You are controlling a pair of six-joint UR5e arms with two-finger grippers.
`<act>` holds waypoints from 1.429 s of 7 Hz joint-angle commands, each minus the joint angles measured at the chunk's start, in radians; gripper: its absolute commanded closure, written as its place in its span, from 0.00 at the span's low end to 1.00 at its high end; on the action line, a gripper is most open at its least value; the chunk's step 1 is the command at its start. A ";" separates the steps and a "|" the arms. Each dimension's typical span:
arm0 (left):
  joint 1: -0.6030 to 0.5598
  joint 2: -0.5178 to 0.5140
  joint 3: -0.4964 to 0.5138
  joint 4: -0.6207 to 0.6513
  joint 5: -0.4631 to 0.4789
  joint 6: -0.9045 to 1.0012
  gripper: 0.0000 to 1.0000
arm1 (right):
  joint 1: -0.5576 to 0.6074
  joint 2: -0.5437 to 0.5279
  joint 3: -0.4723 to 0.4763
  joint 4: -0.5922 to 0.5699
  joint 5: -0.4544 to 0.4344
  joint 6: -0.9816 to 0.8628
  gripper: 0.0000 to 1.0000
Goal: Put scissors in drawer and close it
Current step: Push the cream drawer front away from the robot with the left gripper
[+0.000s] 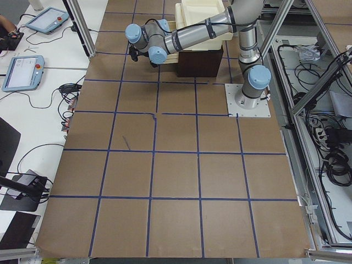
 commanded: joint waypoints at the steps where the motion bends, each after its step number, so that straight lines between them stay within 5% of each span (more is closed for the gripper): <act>1: 0.000 0.010 0.000 -0.076 0.000 -0.008 0.00 | -0.001 0.000 0.000 0.000 -0.004 -0.004 0.00; 10: 0.000 0.047 -0.037 -0.377 0.016 -0.063 0.00 | -0.003 0.000 0.002 0.000 -0.004 -0.003 0.00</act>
